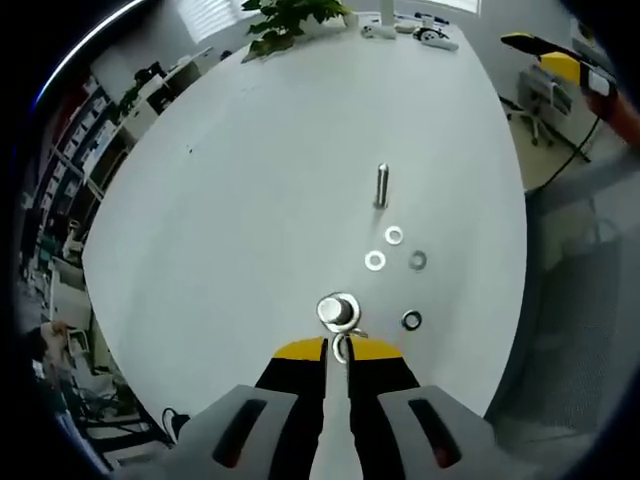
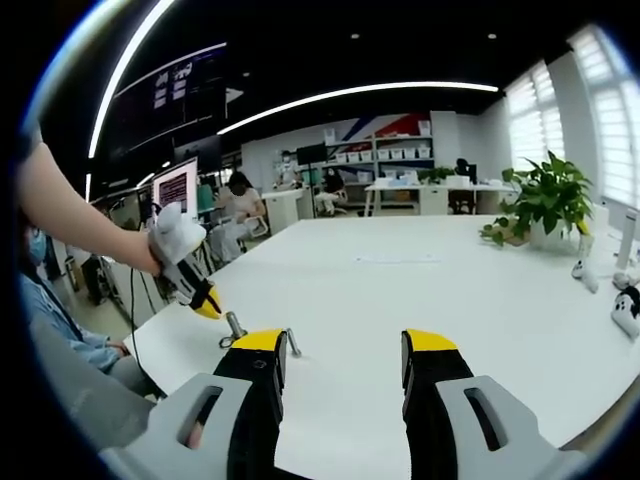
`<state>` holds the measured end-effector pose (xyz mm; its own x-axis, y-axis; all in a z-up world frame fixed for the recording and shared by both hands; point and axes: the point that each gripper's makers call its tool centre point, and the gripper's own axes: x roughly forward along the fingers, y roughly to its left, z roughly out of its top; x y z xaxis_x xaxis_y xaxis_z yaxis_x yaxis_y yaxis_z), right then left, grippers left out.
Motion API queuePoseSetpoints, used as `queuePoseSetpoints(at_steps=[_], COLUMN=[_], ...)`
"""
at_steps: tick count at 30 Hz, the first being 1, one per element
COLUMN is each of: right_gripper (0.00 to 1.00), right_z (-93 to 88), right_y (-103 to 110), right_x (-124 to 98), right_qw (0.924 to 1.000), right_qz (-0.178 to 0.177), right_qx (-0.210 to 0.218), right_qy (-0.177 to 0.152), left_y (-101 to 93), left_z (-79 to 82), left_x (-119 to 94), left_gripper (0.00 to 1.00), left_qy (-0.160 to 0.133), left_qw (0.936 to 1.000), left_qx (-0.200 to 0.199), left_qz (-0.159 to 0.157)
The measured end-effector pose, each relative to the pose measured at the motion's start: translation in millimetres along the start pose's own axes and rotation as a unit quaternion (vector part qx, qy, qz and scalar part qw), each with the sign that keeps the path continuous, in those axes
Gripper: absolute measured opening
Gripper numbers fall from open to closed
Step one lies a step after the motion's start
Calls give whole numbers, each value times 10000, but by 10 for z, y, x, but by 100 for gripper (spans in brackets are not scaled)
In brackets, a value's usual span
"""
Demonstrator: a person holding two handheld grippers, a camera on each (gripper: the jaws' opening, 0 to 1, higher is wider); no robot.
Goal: Place the washer onto the threaded stud by aligning its center hole with the stud, sliding it down to the base, and recovering from edge contact or off-axis alignment until the washer reaches the visible bottom stop.
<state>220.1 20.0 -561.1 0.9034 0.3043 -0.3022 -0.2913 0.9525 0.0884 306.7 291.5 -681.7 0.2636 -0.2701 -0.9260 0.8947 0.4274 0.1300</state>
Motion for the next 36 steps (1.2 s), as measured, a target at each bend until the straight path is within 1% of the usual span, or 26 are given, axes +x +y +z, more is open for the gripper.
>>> queuePoseSetpoints(at_steps=[5, 8, 14, 16, 17, 18, 19, 26, 29, 36], right_gripper=[49, 49, 49, 49, 49, 49, 49, 49, 49, 49], right_z=[1, -2, -4, -3, -2, -1, -3, -3, -3, 10], right_y=[11, 3, -1, 1, 4, 7, 8, -6, -15, -35], right_x=[4, 1, 2, 2, 3, 3, 4, 1, -2, -11], right_qw=[10000, 10000, 10000, 10000, 10000, 10000, 10000, 10000, 10000, 10000], right_qz=[16, 11, 6, 8, 13, 17, 17, -5, -19, -51], right_qx=[-7, 14, 19, 11, 11, 16, 8, 7, 10, 44], right_qy=[0, 2, 3, 4, 2, 1, 5, 2, -2, -34], left_y=[-46, -88, -156, -182, -173, -188, -215, -236, -237, -306], left_z=[-84, -163, -244, -278, -316, -328, -339, -317, -319, -344], left_x=[33, 81, 140, 155, 157, 167, 190, 235, 272, 310], left_gripper=[5, 6, 7, 7, 7, 7, 7, 7, 7, 8], left_qy=[96, 208, 328, 409, 529, 557, 574, 517, 535, 588], left_qw=[9999, 9997, 9992, 9989, 9983, 9980, 9979, 9981, 9980, 9974], left_qx=[-17, -83, -119, -68, 143, 220, 211, 108, 99, 87], left_qz=[-38, -116, -213, -231, -189, -198, -224, -305, -333, -401])
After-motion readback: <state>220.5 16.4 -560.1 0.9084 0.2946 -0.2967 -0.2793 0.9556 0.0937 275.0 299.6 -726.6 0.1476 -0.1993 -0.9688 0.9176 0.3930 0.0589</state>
